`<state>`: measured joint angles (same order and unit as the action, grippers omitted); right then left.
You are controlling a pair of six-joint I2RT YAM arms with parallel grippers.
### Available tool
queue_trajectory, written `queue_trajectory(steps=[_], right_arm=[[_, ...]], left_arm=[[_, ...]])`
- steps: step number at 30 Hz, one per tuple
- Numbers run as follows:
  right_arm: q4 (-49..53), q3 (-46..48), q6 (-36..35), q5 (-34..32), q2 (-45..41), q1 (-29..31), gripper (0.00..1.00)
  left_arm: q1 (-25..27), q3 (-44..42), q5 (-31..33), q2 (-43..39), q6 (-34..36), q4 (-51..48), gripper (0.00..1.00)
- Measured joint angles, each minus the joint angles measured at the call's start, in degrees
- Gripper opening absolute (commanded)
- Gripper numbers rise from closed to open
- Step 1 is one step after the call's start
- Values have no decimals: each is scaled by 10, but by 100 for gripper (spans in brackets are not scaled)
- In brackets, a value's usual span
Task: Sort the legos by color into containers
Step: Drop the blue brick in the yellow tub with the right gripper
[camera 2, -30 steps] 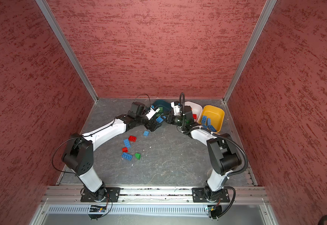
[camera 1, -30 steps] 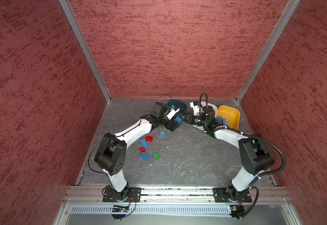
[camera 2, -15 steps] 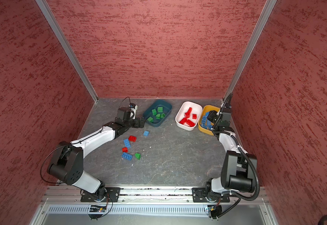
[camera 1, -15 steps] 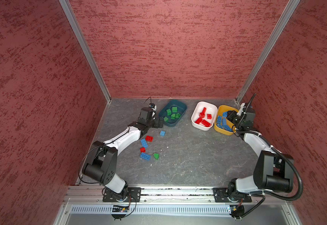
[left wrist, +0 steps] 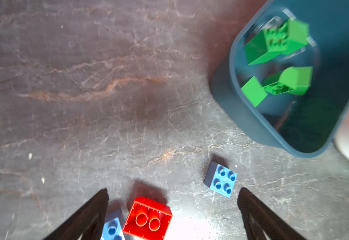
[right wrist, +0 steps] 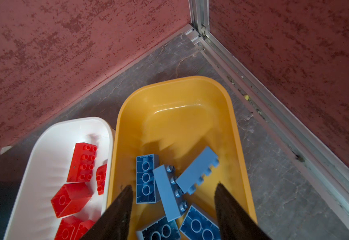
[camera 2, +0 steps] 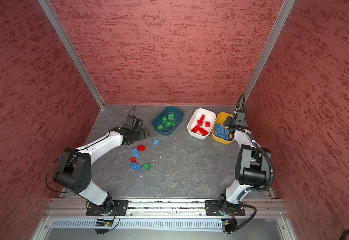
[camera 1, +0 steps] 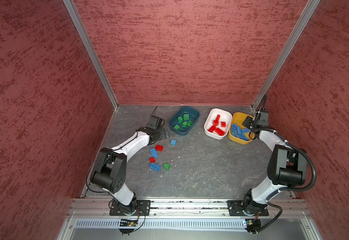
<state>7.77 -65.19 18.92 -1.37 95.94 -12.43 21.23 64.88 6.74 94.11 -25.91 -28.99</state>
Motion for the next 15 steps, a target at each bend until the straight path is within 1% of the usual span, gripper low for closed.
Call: queue_trajectory(steps=[1, 3, 5, 7, 10, 12, 15], right_arm=[[3, 0, -2, -2, -2, 1, 99], [11, 0, -1, -3, -7, 4, 99], [16, 0, -1, -4, -13, 8, 99], [17, 2, -1, -4, -22, 11, 99], [17, 7, -1, -4, -37, 14, 99], [17, 13, -1, -4, -47, 15, 99], [17, 21, -1, -4, -55, 15, 99]], left_arm=[[7, 11, 10, 10, -4, -17, 90], [20, 31, 26, 35, -12, -49, 82], [27, 44, 32, 56, -19, -72, 78], [29, 56, 39, 77, -28, -90, 77], [28, 68, 45, 104, -30, -111, 78], [26, 72, 35, 118, -19, -114, 82], [25, 76, 8, 130, 11, -122, 83]])
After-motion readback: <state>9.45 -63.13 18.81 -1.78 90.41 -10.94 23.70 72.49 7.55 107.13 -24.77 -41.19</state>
